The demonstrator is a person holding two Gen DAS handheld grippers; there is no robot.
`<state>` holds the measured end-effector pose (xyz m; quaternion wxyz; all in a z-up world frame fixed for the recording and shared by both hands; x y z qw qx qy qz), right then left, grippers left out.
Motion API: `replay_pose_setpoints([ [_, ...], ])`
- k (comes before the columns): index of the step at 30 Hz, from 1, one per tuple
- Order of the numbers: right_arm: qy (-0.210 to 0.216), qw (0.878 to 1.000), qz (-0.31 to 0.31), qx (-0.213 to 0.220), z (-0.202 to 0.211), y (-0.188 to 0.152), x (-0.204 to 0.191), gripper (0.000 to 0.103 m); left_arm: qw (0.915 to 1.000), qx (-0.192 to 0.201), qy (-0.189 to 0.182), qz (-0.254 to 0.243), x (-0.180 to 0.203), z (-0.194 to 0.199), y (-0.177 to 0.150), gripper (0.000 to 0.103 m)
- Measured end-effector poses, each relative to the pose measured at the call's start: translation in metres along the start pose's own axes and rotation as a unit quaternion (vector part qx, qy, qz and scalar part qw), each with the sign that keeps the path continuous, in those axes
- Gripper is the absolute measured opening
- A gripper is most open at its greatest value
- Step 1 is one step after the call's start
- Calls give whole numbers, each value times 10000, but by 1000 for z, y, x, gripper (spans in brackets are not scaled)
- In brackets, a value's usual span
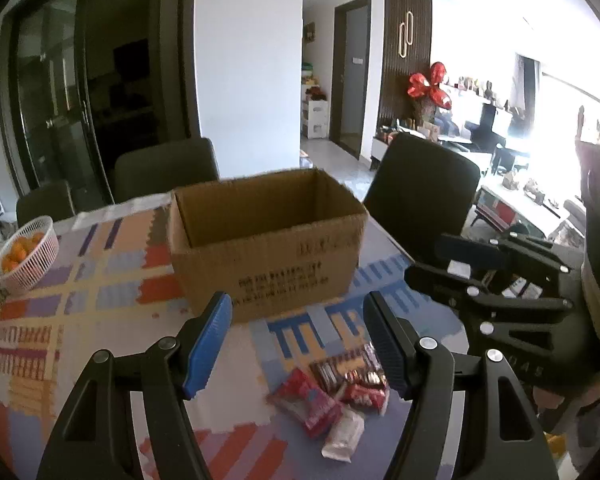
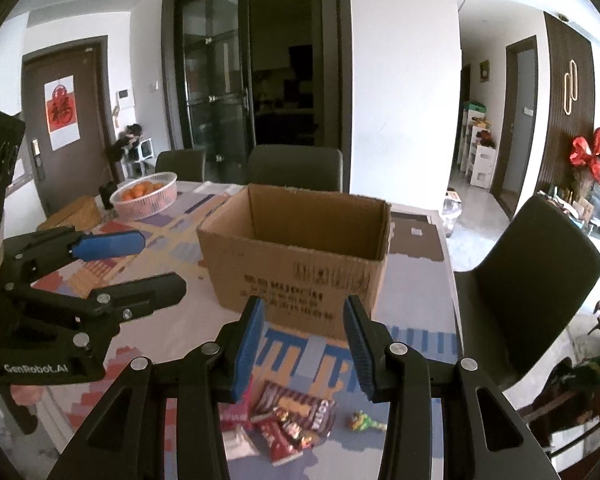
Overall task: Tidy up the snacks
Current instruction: 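Move both tools back from the box toward the remaining snacks, then grasp the white wrapped packet with the left tool while the right tool grasps the red wafer bar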
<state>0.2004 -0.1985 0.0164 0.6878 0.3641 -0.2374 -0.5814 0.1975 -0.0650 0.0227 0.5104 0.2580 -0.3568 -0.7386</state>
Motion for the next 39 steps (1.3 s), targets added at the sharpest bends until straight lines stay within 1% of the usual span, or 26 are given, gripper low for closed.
replay_pose_setpoints([
  [8, -64, 9997, 107, -227, 3, -25, -6, 42, 9994, -289, -102, -133, 12, -2, -36, 67],
  [13, -5, 9986, 120, -518, -2, -50, -8, 42, 9985, -478, -220, -146, 17, -7, -55, 67],
  [21, 127, 9948, 124, -1004, -14, -83, -11, 42, 9948, -897, -490, 34, 23, -24, -85, 67],
  [25, 225, 9919, 112, -1248, -25, -96, -13, 42, 9923, -1104, -550, 61, 23, -33, -99, 64],
  [30, 249, 9878, 192, -1527, -39, -111, -15, 42, 9890, -1341, -611, 89, 21, -45, -111, 60],
  [33, 245, 9851, 241, -1684, -48, -119, -15, 42, 9862, -1482, -729, 134, 22, -53, -119, 57],
  [39, 279, 9805, 259, -1929, -59, -132, -14, 42, 9835, -1578, -875, 115, 24, -63, -126, 52],
])
Point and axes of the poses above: each gripper's, at about its wrist camera, not at the fingertips, and z roughly against the way its jaws point, x to its right, y to its top, the point moved 5 cm from there along -z, roughly the way its jaws point, and after that the axes turned 3 degrees about -z, right-handed, at the moved point
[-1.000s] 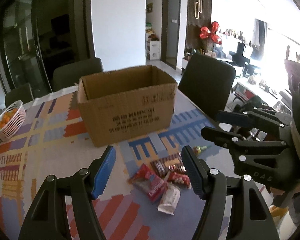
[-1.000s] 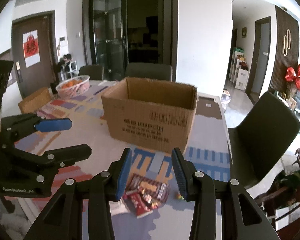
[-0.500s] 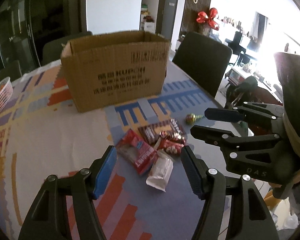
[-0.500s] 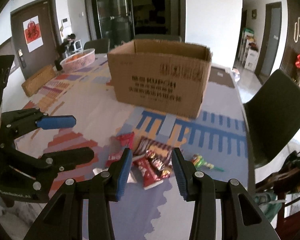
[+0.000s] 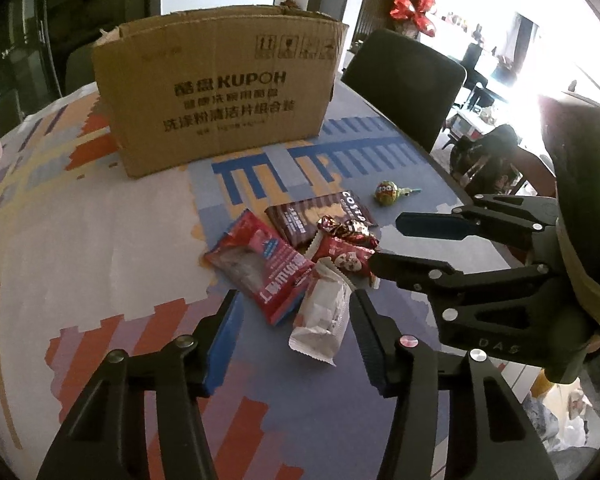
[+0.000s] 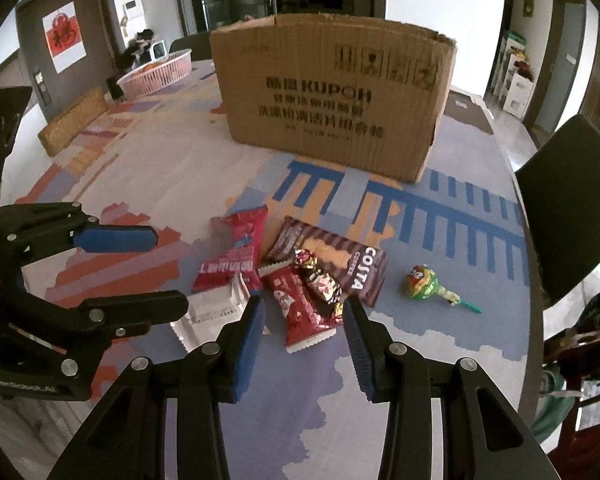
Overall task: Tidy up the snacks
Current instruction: 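Grasp the white wrapped packet with the left tool while the right tool grasps the red wafer bar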
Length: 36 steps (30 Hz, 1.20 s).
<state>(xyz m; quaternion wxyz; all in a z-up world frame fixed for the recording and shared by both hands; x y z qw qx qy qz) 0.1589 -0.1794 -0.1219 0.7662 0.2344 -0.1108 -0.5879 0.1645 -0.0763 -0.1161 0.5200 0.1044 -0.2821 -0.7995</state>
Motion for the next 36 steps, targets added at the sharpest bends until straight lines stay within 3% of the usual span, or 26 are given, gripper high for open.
replay_pose_setpoints([
  [19, 107, 9988, 86, -464, -30, -4, 4, 34, 9978, -372, -549, -92, 5, -33, -3, 42],
  [33, 167, 9982, 123, -556, -43, 1, -1, 34, 9947, -471, -887, 211, 5, -35, -8, 28],
  [36, 140, 9981, 162, -571, -46, 2, -4, 34, 9955, -432, -791, 290, 3, -31, -9, 28],
])
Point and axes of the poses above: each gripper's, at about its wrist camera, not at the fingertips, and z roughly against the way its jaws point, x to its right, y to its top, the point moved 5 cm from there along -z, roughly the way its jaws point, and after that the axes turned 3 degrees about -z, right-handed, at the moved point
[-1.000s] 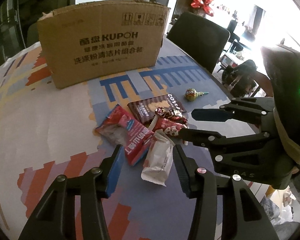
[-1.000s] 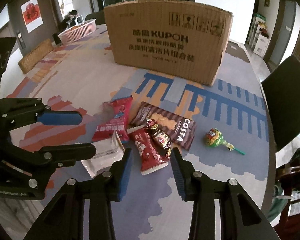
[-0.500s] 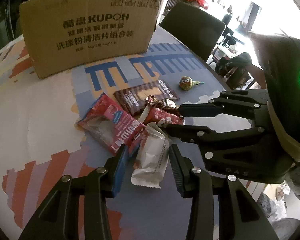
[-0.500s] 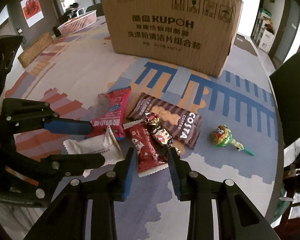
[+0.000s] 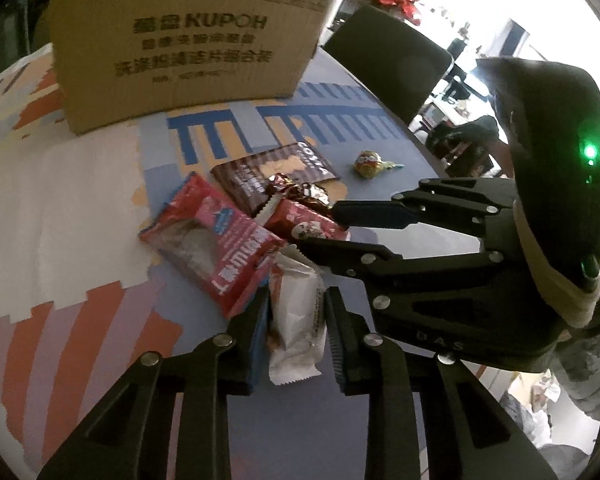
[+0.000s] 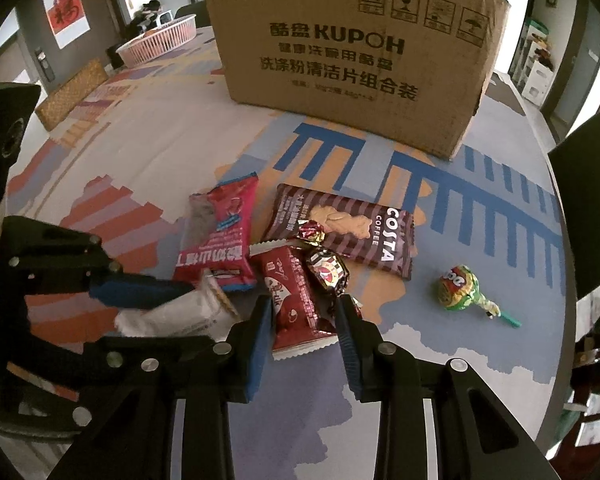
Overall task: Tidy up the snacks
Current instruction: 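Grasp the white wrapped packet with the left tool while the right tool grasps the red wafer bar, then carry the white packet and red wafer bar into the box and open both tools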
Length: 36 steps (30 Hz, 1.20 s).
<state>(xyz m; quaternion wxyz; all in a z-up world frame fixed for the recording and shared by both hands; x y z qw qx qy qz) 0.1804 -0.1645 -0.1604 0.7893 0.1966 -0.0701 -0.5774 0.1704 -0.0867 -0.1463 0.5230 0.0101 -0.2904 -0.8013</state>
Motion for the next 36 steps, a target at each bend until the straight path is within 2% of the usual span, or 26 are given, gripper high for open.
replay_pose_setpoints([
  [5, -72, 10000, 16, 1, -2, 1, -4, 32, 9996, 146, 102, 198, -6, 11, -2, 28],
  [11, -90, 10000, -29, 23, 2, -3, -6, 30, 9989, 294, 241, 273, -8, 21, -2, 28],
  [13, -62, 9999, -88, 54, 5, -5, -5, 25, 9985, 348, 297, 288, -9, 24, 0, 28],
  [20, 0, 9995, -273, 147, 18, -15, -6, 24, 9975, 518, 399, 261, -4, 33, 4, 28],
  [27, 22, 9982, -436, 416, 38, -12, -6, 24, 9956, 749, 495, 272, -2, 49, 11, 28],
  [36, -95, 9935, -581, 973, 70, 7, -4, 24, 9900, 1257, 625, 168, 0, 79, 33, 28],
])
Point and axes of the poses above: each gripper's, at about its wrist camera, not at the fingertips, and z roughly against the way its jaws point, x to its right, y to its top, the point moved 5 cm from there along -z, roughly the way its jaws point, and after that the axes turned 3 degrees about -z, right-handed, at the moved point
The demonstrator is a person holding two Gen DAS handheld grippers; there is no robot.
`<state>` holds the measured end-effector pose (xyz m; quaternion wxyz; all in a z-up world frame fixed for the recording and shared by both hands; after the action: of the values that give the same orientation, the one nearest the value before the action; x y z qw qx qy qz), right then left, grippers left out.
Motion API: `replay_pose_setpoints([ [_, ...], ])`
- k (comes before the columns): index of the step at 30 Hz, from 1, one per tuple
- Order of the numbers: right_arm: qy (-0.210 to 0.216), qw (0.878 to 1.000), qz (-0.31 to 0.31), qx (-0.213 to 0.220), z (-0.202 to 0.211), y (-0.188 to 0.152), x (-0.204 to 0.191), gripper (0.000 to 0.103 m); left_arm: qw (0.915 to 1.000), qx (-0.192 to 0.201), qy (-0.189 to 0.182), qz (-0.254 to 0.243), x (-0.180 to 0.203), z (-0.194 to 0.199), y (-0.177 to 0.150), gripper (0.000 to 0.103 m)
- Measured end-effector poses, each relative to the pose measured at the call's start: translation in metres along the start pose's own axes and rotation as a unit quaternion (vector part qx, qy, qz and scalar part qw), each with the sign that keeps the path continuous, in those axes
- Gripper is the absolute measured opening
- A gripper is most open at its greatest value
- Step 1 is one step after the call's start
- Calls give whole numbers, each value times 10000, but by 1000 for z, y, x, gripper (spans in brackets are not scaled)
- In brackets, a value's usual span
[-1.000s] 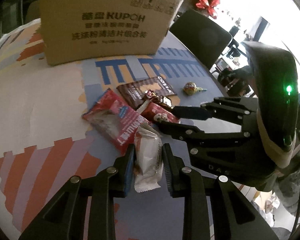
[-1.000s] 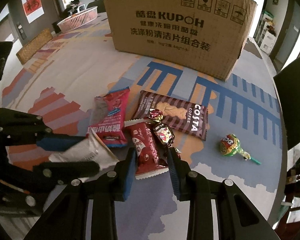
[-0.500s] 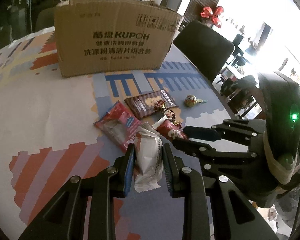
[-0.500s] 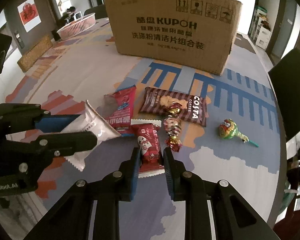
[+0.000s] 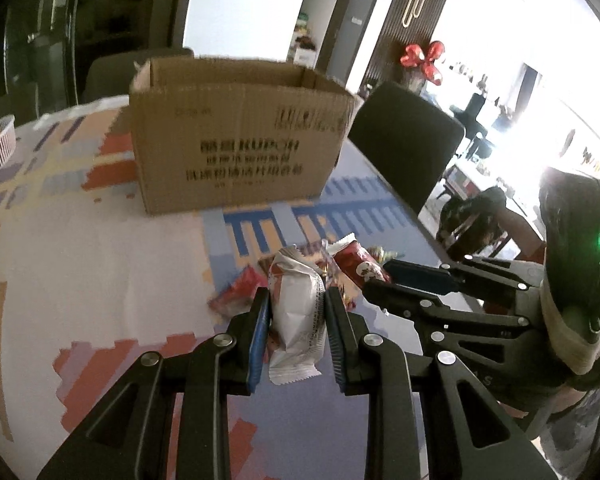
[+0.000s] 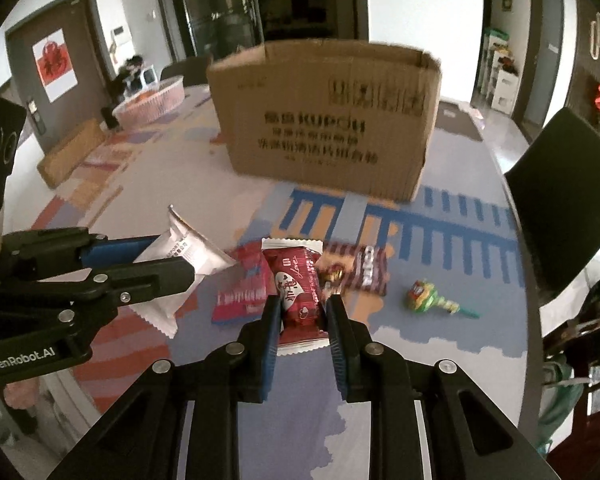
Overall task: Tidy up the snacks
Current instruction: 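Carry the white packet and red wafer bar into the box and open both tools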
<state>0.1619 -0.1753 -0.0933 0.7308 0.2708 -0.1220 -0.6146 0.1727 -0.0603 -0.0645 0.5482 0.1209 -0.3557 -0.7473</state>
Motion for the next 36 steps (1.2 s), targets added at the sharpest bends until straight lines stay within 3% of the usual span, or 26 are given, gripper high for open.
replay_pose_setpoints([
  [17, -74, 9948, -224, 989, 39, 64, 5, 24, 9953, 950, 165, -101, -5, 36, 69, 28],
  [36, -71, 9834, -267, 1795, 59, 144, 3, 24, 9854, 1636, 439, -143, -26, 59, 144, 28],
])
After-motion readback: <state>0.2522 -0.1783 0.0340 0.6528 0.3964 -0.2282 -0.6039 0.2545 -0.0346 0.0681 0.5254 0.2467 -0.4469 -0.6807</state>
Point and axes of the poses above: each gripper's, at about its wrist camera, not at the fingertips, and z roughly against the way its jaws point, x to its right, y to its top, the point moved 5 cm from there along -z, roughly the way its jaws point, and after that the axes turned 3 degrees about -z, right-handed, at the moved point
